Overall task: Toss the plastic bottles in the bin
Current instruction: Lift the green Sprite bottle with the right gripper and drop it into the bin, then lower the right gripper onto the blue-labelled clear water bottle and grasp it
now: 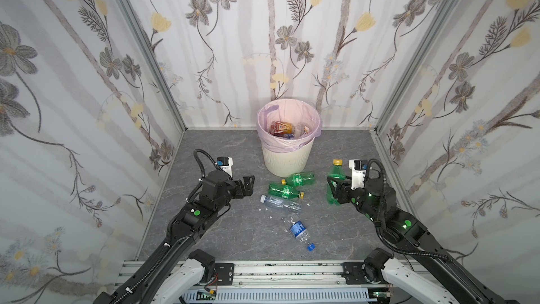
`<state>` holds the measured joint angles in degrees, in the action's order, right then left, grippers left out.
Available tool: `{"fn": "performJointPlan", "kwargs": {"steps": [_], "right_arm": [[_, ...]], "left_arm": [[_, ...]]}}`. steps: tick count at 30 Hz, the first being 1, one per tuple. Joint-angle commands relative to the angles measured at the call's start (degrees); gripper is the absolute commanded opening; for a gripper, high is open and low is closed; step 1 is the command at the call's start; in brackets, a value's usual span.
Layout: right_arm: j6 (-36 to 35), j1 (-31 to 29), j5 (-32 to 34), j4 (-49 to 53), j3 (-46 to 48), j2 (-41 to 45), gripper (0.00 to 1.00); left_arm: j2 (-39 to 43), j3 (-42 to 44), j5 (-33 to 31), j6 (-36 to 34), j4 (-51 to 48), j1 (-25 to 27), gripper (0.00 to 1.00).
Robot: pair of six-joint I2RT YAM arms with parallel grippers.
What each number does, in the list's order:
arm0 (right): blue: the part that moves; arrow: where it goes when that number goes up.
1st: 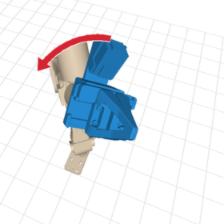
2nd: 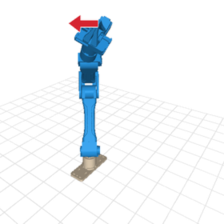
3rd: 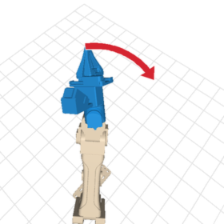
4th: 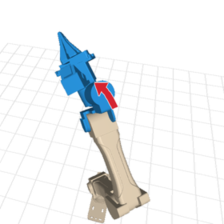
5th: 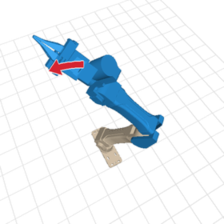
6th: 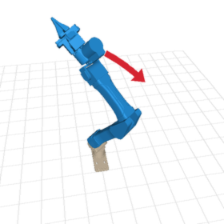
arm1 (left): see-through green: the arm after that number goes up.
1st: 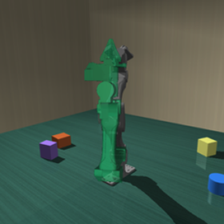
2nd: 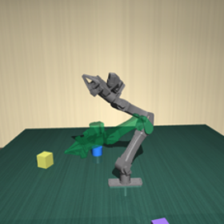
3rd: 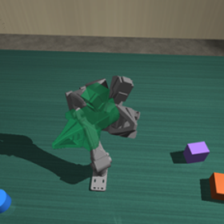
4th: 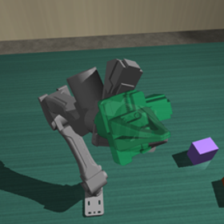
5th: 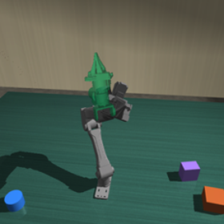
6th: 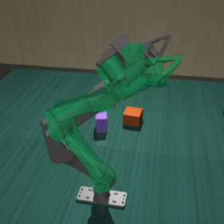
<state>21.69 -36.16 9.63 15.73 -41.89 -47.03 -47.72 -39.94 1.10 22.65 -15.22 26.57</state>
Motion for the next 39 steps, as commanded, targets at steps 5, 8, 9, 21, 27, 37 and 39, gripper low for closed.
{"fn": "performJointPlan", "kwargs": {"steps": [5,8,9,21,27,37,39], "right_arm": [[-5.5,2.2,-1.2,-10.0,-0.9,2.0,0.51],[-6.7,2.7,-3.2,-12.6,-3.5,0.1,0.51],[-6.9,2.9,-3.7,-14.1,-4.2,-0.6,0.51],[-5.6,5.7,-13.1,-12.8,-47.9,-45.4,0.86],[-5.9,5.8,-13.0,-11.4,-46.2,-45.2,0.9],[-10.8,6.1,-16.5,-6.0,-33.4,-33.1,0.9],[-12.1,6.0,-18.8,-4.4,-31.1,-31.2,0.89]], "left_arm": [[0.0,-0.6,-0.6,1.6,0.4,0.0,1.0],[-0.1,-0.5,-1.0,2.0,0.4,0.0,1.0],[-0.1,-0.5,-1.0,2.3,0.4,0.0,1.0],[2.3,2.6,1.5,5.9,0.3,0.0,1.0],[2.8,2.5,2.4,6.4,0.2,0.0,1.0],[1.3,2.3,3.0,6.2,0.2,0.0,1.0],[1.5,2.5,2.9,6.2,0.2,0.0,1.0]]}}
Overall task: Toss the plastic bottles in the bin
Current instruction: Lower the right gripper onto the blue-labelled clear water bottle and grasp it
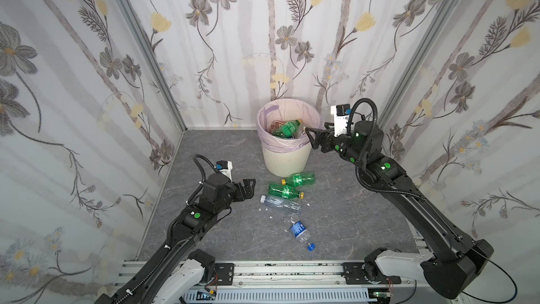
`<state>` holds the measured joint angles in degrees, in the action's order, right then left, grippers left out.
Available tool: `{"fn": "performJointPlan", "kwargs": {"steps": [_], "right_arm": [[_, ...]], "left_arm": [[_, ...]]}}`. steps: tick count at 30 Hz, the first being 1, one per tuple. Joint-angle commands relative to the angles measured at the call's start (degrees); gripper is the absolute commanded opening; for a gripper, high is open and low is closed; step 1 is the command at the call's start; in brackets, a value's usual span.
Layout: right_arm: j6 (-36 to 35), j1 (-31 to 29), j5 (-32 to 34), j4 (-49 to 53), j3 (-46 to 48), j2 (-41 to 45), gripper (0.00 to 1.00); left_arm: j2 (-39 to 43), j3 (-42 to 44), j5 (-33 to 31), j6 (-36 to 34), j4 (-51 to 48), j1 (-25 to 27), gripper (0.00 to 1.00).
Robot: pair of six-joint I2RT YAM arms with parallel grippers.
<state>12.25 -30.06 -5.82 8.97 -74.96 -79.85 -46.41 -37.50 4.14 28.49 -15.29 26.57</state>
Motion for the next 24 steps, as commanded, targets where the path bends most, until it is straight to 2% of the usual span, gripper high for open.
{"fn": "performJointPlan", "kwargs": {"steps": [1,4,10,13,19,24], "right_arm": [[-3.1,-0.3,-4.2,3.3,3.0,2.3,0.89],[-4.0,-1.2,-5.5,7.4,6.4,4.4,0.88],[0.9,-7.0,-0.8,17.5,13.0,7.8,0.85],[3.8,-10.0,-0.4,20.4,16.6,9.4,0.85],[9.3,-15.3,-2.4,20.1,25.5,10.6,0.83],[10.7,-19.4,-5.8,18.3,29.7,6.5,0.81]], "left_arm": [[0.3,0.1,-0.1,0.4,0.3,0.0,1.0],[1.0,0.3,-0.3,0.4,0.3,0.0,1.0],[1.9,1.2,-1.1,0.5,0.2,0.0,1.0],[2.0,1.9,-1.8,0.6,0.2,0.0,1.0],[1.4,2.4,-2.3,0.2,0.3,0.0,1.0],[1.7,2.6,-2.8,-0.3,0.3,0.0,1.0]]}}
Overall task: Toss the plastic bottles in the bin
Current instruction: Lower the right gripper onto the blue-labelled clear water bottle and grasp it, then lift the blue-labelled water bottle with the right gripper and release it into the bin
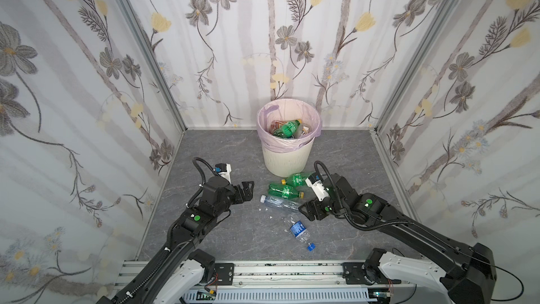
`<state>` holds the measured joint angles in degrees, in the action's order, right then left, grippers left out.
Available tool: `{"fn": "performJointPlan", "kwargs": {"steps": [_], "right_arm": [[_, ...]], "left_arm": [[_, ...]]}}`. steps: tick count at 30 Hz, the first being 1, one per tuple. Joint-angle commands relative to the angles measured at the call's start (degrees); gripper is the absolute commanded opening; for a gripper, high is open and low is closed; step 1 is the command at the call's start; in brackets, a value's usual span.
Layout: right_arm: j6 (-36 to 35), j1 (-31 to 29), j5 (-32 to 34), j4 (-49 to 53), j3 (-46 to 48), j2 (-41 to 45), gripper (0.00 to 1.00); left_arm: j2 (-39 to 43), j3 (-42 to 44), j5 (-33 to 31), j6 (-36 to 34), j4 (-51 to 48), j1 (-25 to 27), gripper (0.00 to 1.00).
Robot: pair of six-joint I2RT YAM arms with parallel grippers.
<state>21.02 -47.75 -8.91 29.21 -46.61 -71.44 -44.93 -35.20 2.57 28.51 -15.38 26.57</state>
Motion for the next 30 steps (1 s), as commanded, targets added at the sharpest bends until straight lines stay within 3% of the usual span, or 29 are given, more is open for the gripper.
{"fn": "performJointPlan", "kwargs": {"steps": [1,8,20,30], "right_arm": [[2.1,-2.4,-2.1,-3.2,2.4,-2.6,0.81],[6.0,-5.5,-3.2,-13.3,8.4,-6.5,0.78],[5.7,-6.6,0.8,-16.4,9.4,-15.0,0.75],[5.4,-7.6,1.7,-17.4,9.6,-17.4,0.68]], "left_arm": [[0.3,0.3,-1.2,-0.4,0.4,0.0,1.0],[1.5,1.3,-1.4,-0.4,0.3,0.0,1.0],[1.6,1.5,-1.5,-0.5,0.3,0.0,1.0],[1.2,1.2,-1.8,-0.3,0.3,0.0,1.0]]}}
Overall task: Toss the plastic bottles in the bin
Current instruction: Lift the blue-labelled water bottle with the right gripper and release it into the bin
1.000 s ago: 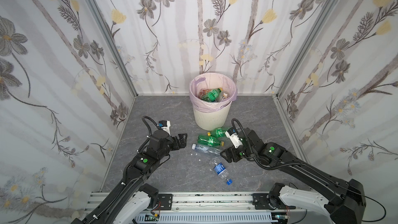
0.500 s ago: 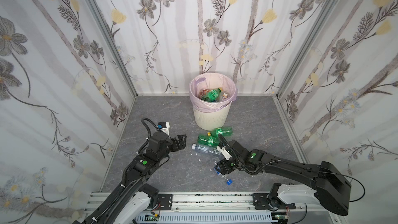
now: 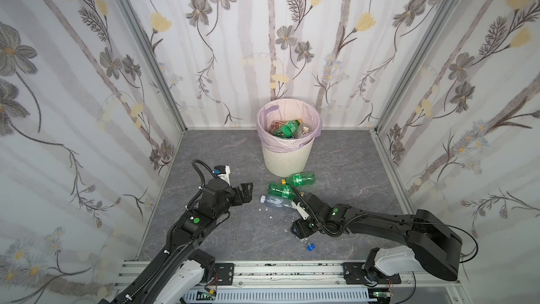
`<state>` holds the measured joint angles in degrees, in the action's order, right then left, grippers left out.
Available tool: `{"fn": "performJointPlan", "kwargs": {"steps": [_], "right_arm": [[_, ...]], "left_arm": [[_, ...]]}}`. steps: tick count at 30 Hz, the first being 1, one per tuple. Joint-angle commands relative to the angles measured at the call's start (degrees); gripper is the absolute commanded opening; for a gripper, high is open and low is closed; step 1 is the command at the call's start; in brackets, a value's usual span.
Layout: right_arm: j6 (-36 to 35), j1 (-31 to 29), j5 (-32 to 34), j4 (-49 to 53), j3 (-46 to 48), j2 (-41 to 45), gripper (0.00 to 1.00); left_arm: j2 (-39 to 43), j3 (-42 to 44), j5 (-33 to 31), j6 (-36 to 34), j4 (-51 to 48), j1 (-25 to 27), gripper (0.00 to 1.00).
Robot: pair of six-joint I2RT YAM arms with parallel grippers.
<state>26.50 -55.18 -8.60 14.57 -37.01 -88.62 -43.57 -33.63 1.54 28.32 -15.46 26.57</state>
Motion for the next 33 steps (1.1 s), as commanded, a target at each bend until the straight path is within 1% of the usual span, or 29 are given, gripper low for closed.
{"fn": "performJointPlan", "kwargs": {"steps": [1,4,10,13,15,19,23,26,31,33], "right_arm": [[0.0,-0.2,1.4,-2.8,0.0,-0.1,0.66],[-0.2,-0.3,1.2,-2.9,0.1,1.0,0.6],[0.0,-0.4,1.4,-3.4,0.9,5.0,0.56],[0.0,-0.3,-0.3,-4.3,1.2,7.8,0.52],[0.0,-0.3,-1.4,-5.7,1.8,10.5,0.51],[-0.5,0.5,-1.6,-7.0,1.9,16.2,0.51],[-1.4,3.8,0.4,-7.0,0.9,23.9,0.5],[-1.8,7.6,2.9,-6.4,0.9,30.9,0.44],[-5.1,14.0,9.8,-5.1,0.9,43.0,0.41],[-6.2,16.2,11.4,-5.1,0.4,46.0,0.41]], "left_arm": [[-0.3,-0.5,-0.8,-0.1,0.4,0.0,1.0],[-0.8,-0.5,-0.9,-0.1,0.4,0.0,1.0],[-1.2,-0.6,-1.3,0.0,0.4,0.0,1.0],[-1.1,-0.7,-1.3,0.2,0.4,0.0,1.0],[-1.1,-0.7,-1.3,0.0,0.4,0.0,1.0],[-1.1,-0.6,-1.2,0.2,0.4,0.0,1.0],[-1.3,-1.1,-1.2,-0.1,0.4,0.0,1.0],[-1.6,-1.5,-1.1,-0.3,0.4,0.0,1.0],[-2.1,-1.9,-1.8,-0.3,0.4,0.0,1.0],[-2.8,-2.2,-1.4,-0.2,0.4,0.0,1.0]]}}
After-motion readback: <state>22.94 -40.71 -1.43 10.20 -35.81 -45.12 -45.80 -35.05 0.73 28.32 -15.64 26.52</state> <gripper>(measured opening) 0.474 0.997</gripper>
